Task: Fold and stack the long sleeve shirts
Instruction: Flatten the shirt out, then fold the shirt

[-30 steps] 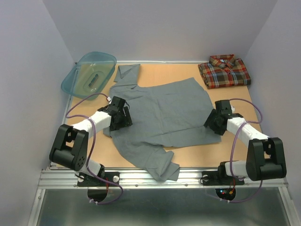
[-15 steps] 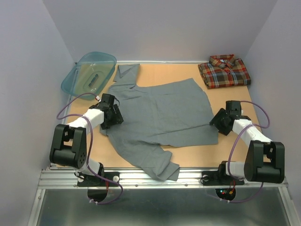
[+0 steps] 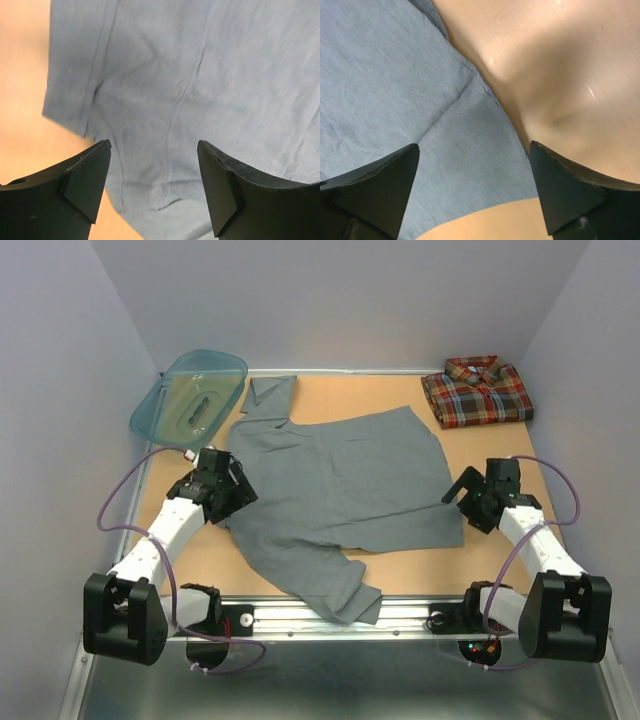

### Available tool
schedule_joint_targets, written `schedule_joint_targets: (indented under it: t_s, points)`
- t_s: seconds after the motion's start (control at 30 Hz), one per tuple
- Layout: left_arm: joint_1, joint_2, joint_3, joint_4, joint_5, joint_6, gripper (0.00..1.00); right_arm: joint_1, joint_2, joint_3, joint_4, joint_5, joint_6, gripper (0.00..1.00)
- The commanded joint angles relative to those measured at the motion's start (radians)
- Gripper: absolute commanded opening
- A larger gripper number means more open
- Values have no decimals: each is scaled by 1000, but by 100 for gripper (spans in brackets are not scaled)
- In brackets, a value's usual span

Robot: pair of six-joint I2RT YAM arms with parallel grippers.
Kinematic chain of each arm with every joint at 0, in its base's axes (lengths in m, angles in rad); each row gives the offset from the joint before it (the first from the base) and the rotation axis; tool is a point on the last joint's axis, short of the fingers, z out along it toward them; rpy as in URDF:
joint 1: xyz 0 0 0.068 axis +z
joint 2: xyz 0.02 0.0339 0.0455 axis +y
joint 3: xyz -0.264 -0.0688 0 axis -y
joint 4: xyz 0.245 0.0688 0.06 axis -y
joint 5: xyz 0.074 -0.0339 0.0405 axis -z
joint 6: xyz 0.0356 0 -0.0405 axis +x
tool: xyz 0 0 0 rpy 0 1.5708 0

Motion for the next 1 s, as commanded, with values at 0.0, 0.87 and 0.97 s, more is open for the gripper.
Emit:
schedule_joint_targets:
  t_s: [0.0,0.87,0.97]
  points:
    - [-36,-39,-83,-95,44,-106,82,-7,-38,-36,-35,-16,38,99]
    - [-88,304,167,69,-203,85,65,284,290,380,129,-35,-269,68]
    - [-88,367,173,89,-211,119,66,304,418,445,156,-15,-310,71]
